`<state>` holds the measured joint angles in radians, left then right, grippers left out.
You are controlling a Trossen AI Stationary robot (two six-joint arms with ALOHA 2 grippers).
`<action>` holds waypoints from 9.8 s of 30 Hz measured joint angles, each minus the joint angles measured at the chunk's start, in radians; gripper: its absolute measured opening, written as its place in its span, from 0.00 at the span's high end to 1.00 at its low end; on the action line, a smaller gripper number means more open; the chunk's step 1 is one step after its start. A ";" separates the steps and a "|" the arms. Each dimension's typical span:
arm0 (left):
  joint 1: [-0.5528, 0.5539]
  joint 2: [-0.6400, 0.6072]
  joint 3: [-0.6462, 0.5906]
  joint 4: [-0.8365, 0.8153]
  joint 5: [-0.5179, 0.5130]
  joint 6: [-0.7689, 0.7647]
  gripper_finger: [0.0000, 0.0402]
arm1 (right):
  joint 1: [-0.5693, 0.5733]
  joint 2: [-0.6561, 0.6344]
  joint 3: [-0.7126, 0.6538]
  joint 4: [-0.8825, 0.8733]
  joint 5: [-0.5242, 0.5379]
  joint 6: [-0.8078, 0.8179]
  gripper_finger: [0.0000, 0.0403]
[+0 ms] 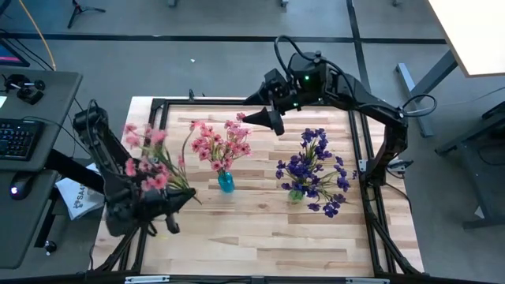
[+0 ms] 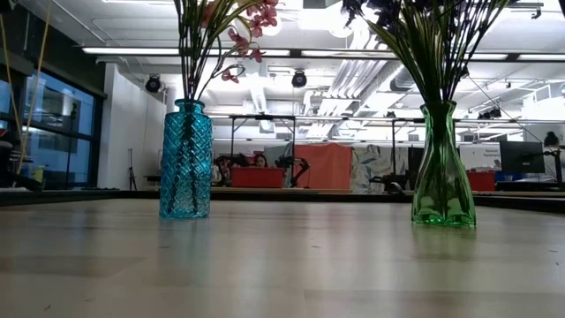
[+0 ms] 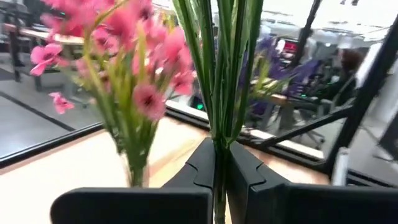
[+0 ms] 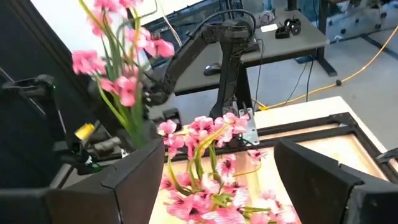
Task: Sort flowers into vase by color
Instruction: Put the pink flowers into the blue vase
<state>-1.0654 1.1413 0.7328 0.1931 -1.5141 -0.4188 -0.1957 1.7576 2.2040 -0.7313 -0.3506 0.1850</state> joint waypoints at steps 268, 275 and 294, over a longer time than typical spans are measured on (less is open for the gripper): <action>1.242 0.105 -0.156 0.164 1.258 0.106 0.71 | 0.104 -0.052 0.000 0.266 0.347 0.049 0.26; 1.121 -0.113 -0.313 0.610 1.024 0.133 0.71 | 0.104 -0.075 0.000 0.333 0.347 -0.018 0.26; 0.962 -0.023 -0.326 0.795 0.778 0.643 0.71 | 0.104 -0.080 0.000 0.324 0.347 -0.081 0.26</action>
<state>-0.1034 1.1182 0.4071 0.9882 -0.7358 0.2244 -0.0917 1.6775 2.2044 -0.4077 -0.0032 0.1037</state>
